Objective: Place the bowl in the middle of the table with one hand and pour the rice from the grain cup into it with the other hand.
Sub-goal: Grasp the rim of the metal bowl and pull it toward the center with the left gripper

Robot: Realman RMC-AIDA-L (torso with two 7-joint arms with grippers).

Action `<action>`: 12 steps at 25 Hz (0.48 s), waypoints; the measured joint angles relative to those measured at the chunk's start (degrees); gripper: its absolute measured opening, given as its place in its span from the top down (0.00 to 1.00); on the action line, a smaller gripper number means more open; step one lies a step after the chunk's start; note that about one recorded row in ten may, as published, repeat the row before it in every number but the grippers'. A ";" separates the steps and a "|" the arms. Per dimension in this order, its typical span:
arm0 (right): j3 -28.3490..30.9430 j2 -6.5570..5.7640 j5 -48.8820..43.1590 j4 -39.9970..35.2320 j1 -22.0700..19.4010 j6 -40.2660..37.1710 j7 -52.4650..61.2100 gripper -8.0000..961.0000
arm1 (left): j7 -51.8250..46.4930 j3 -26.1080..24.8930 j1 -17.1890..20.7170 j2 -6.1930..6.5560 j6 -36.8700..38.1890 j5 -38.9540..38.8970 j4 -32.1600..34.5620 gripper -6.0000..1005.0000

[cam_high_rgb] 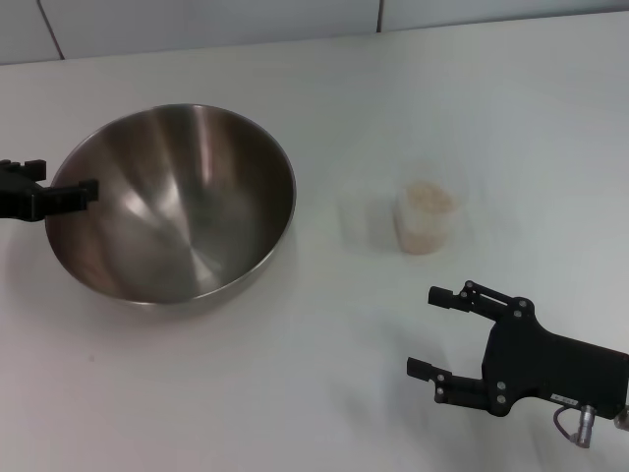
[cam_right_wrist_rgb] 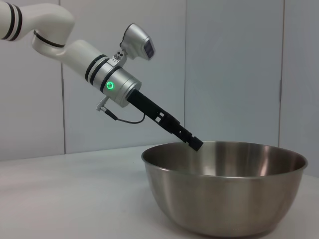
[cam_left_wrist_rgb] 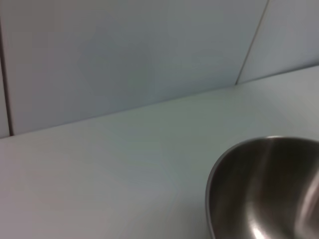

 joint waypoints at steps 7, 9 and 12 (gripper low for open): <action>-0.02 0.00 0.00 -0.05 0.08 0.00 0.00 0.17 | -1.69 1.55 -1.57 -0.04 -0.46 3.15 -0.60 0.16; -0.03 0.00 0.00 -0.08 0.18 0.00 0.00 0.17 | -2.23 1.95 -1.91 -0.04 -0.53 3.96 -0.63 0.16; -0.03 0.00 0.00 -0.09 0.29 0.00 0.00 0.17 | -2.95 2.09 -2.36 -0.02 -0.70 4.95 -0.65 0.16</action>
